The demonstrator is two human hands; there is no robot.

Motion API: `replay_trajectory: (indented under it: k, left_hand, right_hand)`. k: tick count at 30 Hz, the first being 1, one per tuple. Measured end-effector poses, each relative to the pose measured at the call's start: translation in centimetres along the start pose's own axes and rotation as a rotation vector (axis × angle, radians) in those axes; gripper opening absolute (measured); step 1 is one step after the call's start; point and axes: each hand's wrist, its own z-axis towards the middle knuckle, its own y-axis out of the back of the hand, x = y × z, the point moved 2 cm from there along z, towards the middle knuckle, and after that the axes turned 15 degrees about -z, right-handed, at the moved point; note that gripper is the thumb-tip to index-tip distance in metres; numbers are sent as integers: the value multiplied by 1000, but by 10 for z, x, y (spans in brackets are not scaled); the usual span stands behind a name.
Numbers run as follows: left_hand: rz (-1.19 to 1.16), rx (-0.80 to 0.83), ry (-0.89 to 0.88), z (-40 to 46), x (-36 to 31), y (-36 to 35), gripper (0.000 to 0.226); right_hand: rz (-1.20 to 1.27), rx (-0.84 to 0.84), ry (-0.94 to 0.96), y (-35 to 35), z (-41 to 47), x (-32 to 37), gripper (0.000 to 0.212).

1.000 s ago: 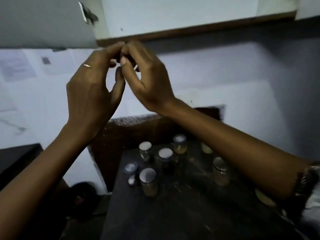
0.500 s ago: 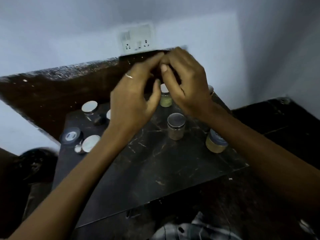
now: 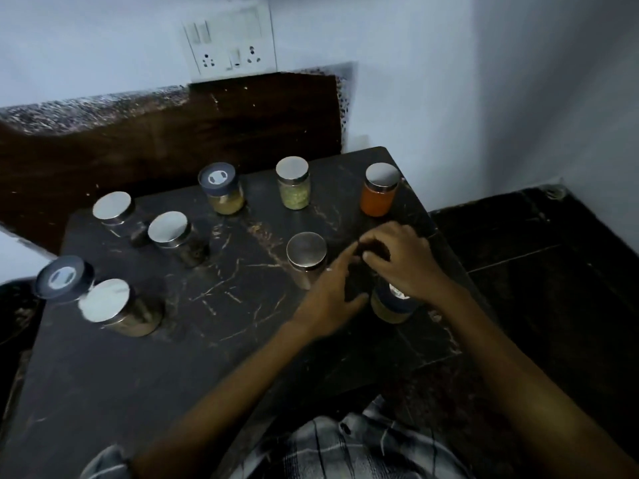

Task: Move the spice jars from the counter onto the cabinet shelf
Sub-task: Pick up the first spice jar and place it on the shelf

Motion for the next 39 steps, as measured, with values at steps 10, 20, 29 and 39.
replay_trajectory:
  k: [10, 20, 29, 39]
  left_hand:
    - [-91, 115, 402, 27, 86, -40, 60]
    - [-152, 229, 188, 46, 52, -62, 92]
    - [-357, -83, -19, 52, -2, -2, 97]
    - [-297, -413, -258, 55, -112, 126, 71]
  right_hand:
    - [-41, 494, -189, -62, -25, -67, 131]
    - [467, 115, -393, -83, -31, -72, 90]
    - [739, -41, -255, -19, 12, -40, 89]
    - [1043, -136, -52, 95, 85, 50, 64]
